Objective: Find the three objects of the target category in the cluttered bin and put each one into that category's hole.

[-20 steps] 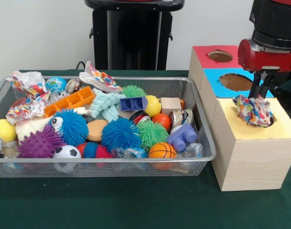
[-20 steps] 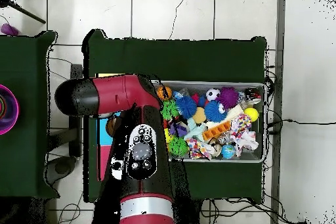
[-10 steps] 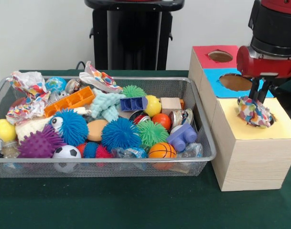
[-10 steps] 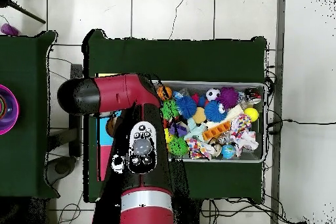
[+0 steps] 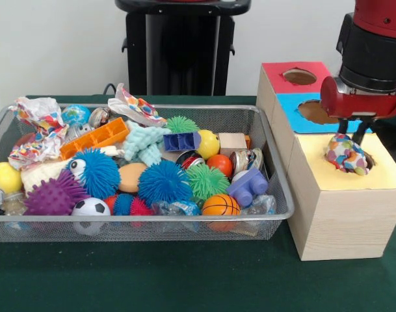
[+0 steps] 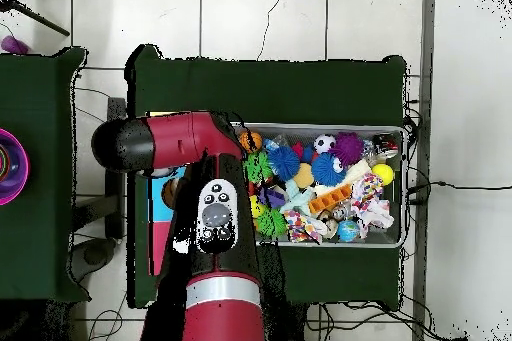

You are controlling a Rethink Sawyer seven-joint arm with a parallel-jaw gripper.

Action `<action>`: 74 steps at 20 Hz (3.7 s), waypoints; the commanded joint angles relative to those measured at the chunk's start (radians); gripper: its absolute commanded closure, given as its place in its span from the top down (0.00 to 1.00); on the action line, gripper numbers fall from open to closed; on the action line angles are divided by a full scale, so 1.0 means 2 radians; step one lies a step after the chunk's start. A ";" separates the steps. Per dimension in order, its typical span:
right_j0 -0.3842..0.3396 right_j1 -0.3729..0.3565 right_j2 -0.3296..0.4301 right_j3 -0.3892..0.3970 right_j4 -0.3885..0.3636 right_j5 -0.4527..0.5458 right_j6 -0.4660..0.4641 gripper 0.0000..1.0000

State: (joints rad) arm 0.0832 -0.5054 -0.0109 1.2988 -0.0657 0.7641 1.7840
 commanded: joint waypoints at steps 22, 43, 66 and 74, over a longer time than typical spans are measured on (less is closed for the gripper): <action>0.002 -0.070 0.017 0.013 -0.003 0.146 -0.001 1.00; -0.014 -0.109 0.039 0.037 -0.008 0.180 -0.015 1.00; -0.012 -0.093 0.037 0.010 -0.017 0.161 -0.001 0.00; -0.021 -0.076 0.042 0.017 -0.015 0.131 -0.005 0.00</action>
State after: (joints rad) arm 0.0860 -0.7245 -0.0002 1.2753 -0.0669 1.0866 1.7840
